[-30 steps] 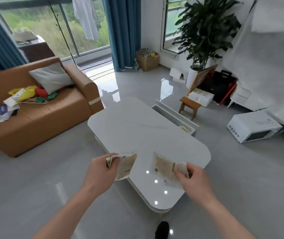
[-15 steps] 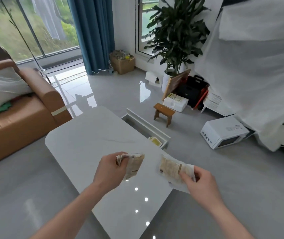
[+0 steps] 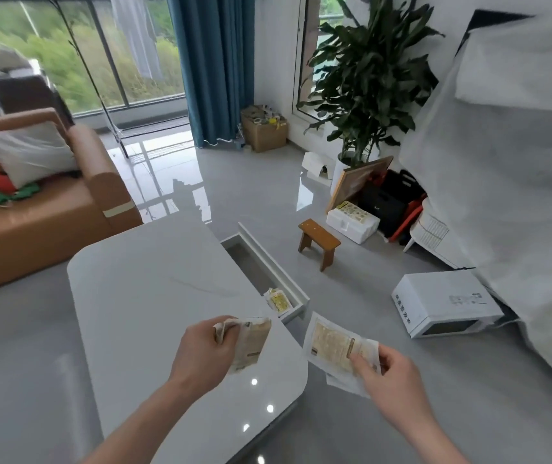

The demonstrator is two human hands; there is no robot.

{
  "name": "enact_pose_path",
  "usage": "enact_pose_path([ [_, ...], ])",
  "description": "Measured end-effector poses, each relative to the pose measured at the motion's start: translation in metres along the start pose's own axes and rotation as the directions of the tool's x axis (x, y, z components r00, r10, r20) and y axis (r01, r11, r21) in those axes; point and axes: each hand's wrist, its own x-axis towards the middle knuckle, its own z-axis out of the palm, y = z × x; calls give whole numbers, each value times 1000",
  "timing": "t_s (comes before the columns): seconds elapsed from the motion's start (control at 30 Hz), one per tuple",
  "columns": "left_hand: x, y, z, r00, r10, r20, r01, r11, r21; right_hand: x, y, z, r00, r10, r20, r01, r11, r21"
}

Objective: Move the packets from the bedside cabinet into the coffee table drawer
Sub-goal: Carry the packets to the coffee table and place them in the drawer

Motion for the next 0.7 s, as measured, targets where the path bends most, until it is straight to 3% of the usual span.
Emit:
enact_pose_path([
  [0.3, 29, 24, 49, 960, -208, -189, 202, 978, -55, 121, 6, -54, 979, -62, 193, 65, 998, -8],
  [0.53, 135, 42, 111, 930, -311, -195, 304, 950, -66, 236, 12, -81, 971, -62, 231, 74, 996, -47],
  [0.7, 215, 74, 153, 942, -293, -162, 291, 956, -39, 314, 13, -98, 971, -72, 227, 85, 995, -46],
])
